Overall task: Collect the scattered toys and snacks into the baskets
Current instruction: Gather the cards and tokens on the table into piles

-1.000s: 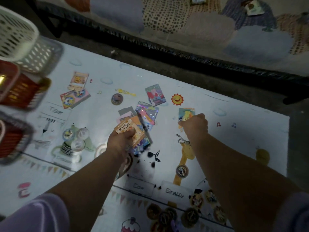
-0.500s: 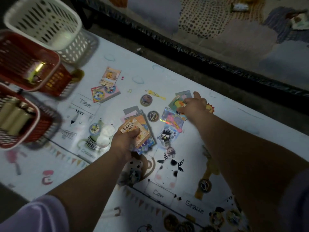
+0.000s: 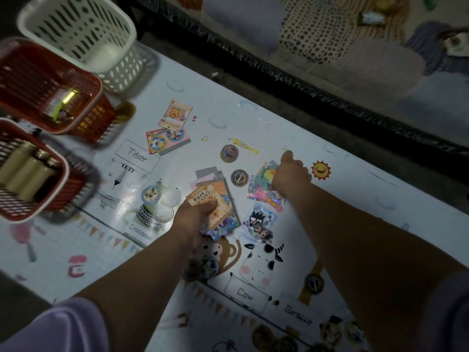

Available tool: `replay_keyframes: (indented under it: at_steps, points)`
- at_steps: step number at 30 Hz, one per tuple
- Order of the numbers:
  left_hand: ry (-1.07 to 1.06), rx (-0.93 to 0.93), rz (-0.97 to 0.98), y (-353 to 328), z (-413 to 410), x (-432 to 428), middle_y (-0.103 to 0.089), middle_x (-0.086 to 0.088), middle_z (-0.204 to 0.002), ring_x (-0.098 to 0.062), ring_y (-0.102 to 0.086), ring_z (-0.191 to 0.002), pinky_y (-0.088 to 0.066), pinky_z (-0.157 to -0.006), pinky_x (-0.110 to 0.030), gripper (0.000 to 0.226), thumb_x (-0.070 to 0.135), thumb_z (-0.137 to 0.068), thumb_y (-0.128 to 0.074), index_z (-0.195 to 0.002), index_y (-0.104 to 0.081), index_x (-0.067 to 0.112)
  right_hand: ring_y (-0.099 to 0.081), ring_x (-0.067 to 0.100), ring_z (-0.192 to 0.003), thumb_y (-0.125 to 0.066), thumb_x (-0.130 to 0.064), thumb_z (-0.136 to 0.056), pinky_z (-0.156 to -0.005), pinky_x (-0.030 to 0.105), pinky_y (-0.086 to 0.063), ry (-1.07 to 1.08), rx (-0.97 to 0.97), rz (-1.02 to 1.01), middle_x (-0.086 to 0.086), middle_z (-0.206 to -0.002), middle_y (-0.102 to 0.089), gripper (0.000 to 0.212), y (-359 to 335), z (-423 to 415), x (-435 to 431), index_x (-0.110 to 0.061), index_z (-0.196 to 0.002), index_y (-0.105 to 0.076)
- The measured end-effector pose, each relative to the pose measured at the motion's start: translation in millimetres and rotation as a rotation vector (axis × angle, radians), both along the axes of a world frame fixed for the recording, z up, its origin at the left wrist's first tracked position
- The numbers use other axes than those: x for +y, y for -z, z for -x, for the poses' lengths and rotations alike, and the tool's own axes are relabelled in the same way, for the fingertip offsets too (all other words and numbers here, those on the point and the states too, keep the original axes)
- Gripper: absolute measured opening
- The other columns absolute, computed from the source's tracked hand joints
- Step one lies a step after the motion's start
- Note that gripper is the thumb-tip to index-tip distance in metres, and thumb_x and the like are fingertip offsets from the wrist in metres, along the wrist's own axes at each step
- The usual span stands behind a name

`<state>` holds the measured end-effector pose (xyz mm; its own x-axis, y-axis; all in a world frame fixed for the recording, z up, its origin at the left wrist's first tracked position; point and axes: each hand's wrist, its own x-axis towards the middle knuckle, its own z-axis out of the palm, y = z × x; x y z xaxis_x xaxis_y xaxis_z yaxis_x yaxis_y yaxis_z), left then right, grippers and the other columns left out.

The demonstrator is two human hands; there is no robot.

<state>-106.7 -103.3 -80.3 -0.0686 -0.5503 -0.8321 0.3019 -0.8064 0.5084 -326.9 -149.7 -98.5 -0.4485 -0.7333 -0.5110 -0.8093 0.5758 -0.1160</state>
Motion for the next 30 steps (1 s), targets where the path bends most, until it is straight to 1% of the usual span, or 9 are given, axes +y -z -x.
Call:
replay_keyframes:
  at_steps: [2,5,11,14,19,22,25,28,30]
  points:
    - [-0.005,-0.003,-0.002,-2,1,2,-0.069,-0.002,-0.055,-0.017,-0.066,-0.045,-0.052,-0.042,-0.025,0.022,-0.008,-0.087,-0.056,-0.107,-0.057,0.0,-0.051,0.029,-0.111,-0.079,-0.033,-0.073,-0.08,0.035,-0.04,0.011,0.016,-0.023,0.014,-0.12,-0.051,0.072,0,0,4,-0.013,-0.127,-0.036]
    - [-0.023,0.015,-0.015,-2,1,6,-0.069,-0.003,-0.054,-0.017,-0.066,-0.044,-0.051,-0.04,-0.027,0.02,-0.01,-0.087,-0.055,-0.104,-0.057,0.001,-0.043,0.029,-0.118,-0.078,-0.041,-0.072,-0.091,0.037,-0.041,-0.146,0.054,-0.039,0.013,-0.124,-0.045,0.066,5,-5,14,-0.015,-0.124,-0.047]
    - [-0.032,0.004,-0.044,-2,2,13,-0.067,-0.001,-0.051,-0.014,-0.065,-0.043,-0.05,-0.039,-0.024,0.016,-0.009,-0.086,-0.057,-0.099,-0.056,0.001,-0.046,0.032,-0.113,-0.069,-0.016,-0.079,-0.087,0.035,-0.045,-0.276,0.012,0.127,0.015,-0.118,-0.048,0.041,12,-15,28,-0.01,-0.115,-0.048]
    - [-0.002,0.005,-0.035,-3,2,14,-0.069,-0.003,-0.055,-0.017,-0.066,-0.045,-0.052,-0.041,-0.027,0.027,-0.008,-0.086,-0.057,-0.112,-0.056,0.0,-0.055,0.032,-0.108,-0.064,-0.006,-0.079,-0.083,0.033,-0.048,-0.204,-0.071,0.148,0.017,-0.115,-0.052,0.042,13,-13,28,-0.007,-0.115,-0.043]
    - [0.023,-0.023,-0.036,-2,2,17,-0.068,0.0,-0.051,-0.014,-0.064,-0.041,-0.05,-0.039,-0.026,0.016,-0.005,-0.086,-0.059,-0.1,-0.059,0.003,-0.055,0.031,-0.11,-0.068,-0.017,-0.081,-0.085,0.035,-0.047,-0.124,-0.041,0.089,0.015,-0.117,-0.054,0.045,16,-15,42,-0.01,-0.117,-0.042]
    - [0.019,-0.013,-0.041,1,0,21,-0.071,-0.007,-0.071,-0.02,-0.068,-0.051,-0.055,-0.048,-0.031,0.031,-0.006,-0.085,-0.06,-0.115,-0.059,0.001,-0.043,0.028,-0.117,-0.07,-0.024,-0.08,-0.087,0.039,-0.044,-0.109,0.078,0.087,0.011,-0.124,-0.041,0.048,14,-19,48,-0.014,-0.119,-0.045]
    - [0.013,0.001,-0.049,5,-2,27,-0.068,-0.013,-0.085,-0.024,-0.069,-0.06,-0.056,-0.054,-0.033,0.037,-0.007,-0.085,-0.059,-0.121,-0.056,-0.001,-0.048,0.03,-0.114,-0.068,-0.019,-0.08,-0.085,0.04,-0.046,-0.061,0.027,0.086,0.012,-0.119,-0.047,0.047,16,-24,52,-0.015,-0.117,-0.041]
    - [0.003,0.018,-0.052,7,-5,32,-0.068,-0.013,-0.086,-0.024,-0.069,-0.059,-0.057,-0.054,-0.036,0.037,-0.009,-0.085,-0.057,-0.122,-0.056,-0.001,-0.06,0.035,-0.105,-0.061,-0.009,-0.083,-0.083,0.039,-0.049,0.012,-0.071,0.158,0.016,-0.11,-0.059,0.037,18,-27,56,-0.01,-0.111,-0.037]
    - [0.002,0.016,-0.044,7,-7,35,-0.07,-0.01,-0.077,-0.021,-0.069,-0.054,-0.057,-0.051,-0.034,0.036,-0.009,-0.085,-0.057,-0.12,-0.056,0.0,-0.063,0.036,-0.098,-0.059,-0.006,-0.085,-0.082,0.039,-0.053,0.117,-0.088,0.324,0.018,-0.105,-0.062,0.031,12,-28,60,-0.007,-0.11,-0.04]
